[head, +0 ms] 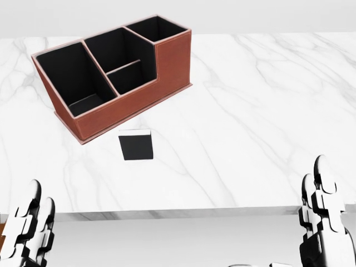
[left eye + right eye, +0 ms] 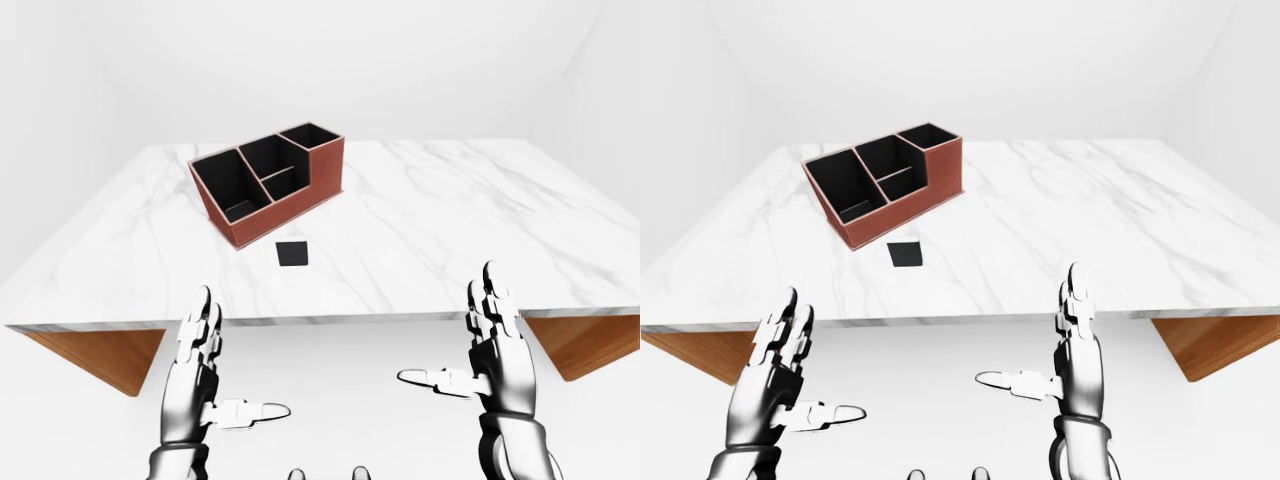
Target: Pick up the book and place it in the left compartment of the caddy.
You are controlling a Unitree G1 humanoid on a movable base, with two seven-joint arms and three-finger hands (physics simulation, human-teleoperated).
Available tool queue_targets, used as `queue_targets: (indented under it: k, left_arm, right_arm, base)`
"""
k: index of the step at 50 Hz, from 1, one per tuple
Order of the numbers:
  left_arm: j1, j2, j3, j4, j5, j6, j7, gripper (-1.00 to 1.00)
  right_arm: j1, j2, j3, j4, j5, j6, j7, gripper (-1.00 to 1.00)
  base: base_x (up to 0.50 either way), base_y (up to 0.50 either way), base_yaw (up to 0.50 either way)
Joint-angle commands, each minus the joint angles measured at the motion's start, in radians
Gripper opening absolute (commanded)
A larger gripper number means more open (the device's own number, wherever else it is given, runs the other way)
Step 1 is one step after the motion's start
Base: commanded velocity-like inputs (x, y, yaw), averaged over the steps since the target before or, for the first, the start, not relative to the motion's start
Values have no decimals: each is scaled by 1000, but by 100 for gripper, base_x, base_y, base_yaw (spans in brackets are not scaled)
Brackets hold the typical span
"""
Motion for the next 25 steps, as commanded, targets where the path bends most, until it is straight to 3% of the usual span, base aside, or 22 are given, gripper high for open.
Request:
queue_targets:
  k: [1,7,17,25]
  left_arm:
    - [18,15,-31,-7,18,0,30,100]
    - [12,25,-32,-2,14,0,40,100]
    - [22,32,-47,-6,24,0,51,100]
    - [24,26,-17,-9,-11,0,28,100]
  right_arm:
    - [-3,-2,3,0,-6,12,-12,100]
    - [-8,0,3,-2,-22,34,-27,100]
    - [-4,-1,5,-2,-20,25,-30,100]
    - [-1,-3,5,2,-15,11,-29,100]
  base:
    - [50,15,0]
    - [50,15,0]
    - [50,15,0]
    - [50,15,0]
